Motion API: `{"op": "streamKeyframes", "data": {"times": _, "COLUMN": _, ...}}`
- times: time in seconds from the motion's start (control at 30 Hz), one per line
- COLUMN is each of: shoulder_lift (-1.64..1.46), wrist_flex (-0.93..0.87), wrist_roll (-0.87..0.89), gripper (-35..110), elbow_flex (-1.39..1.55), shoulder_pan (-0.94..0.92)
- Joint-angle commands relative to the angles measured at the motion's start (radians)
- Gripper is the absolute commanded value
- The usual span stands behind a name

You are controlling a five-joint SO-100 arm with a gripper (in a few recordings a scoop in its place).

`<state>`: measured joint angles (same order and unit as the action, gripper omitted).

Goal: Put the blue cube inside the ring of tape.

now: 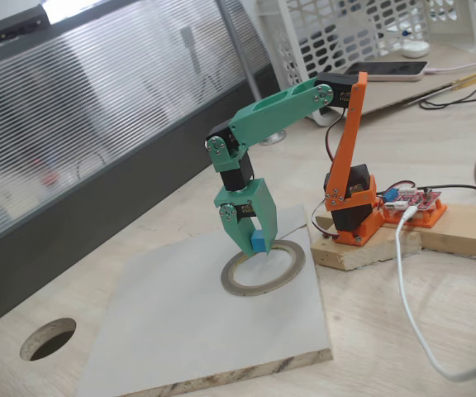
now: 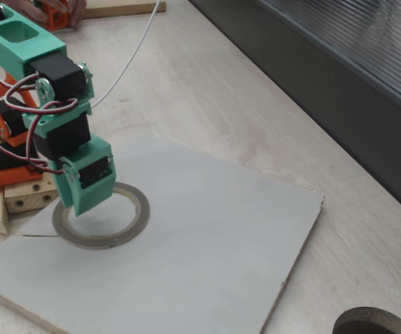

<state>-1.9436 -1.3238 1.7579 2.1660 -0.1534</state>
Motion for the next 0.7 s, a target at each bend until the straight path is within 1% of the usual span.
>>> {"op": "streamKeyframes", "data": {"times": 0.0, "shoulder_lift": -0.018, "wrist_flex": -0.011, "wrist_roll": 0.006, "gripper": 7, "elbow_flex": 0.000, "shoulder_pan": -0.006}}
{"op": "streamKeyframes", "data": {"times": 0.67, "shoulder_lift": -0.020, "wrist_flex": -0.011, "wrist_roll": 0.003, "gripper": 6, "elbow_flex": -0.002, "shoulder_pan": -0.006}}
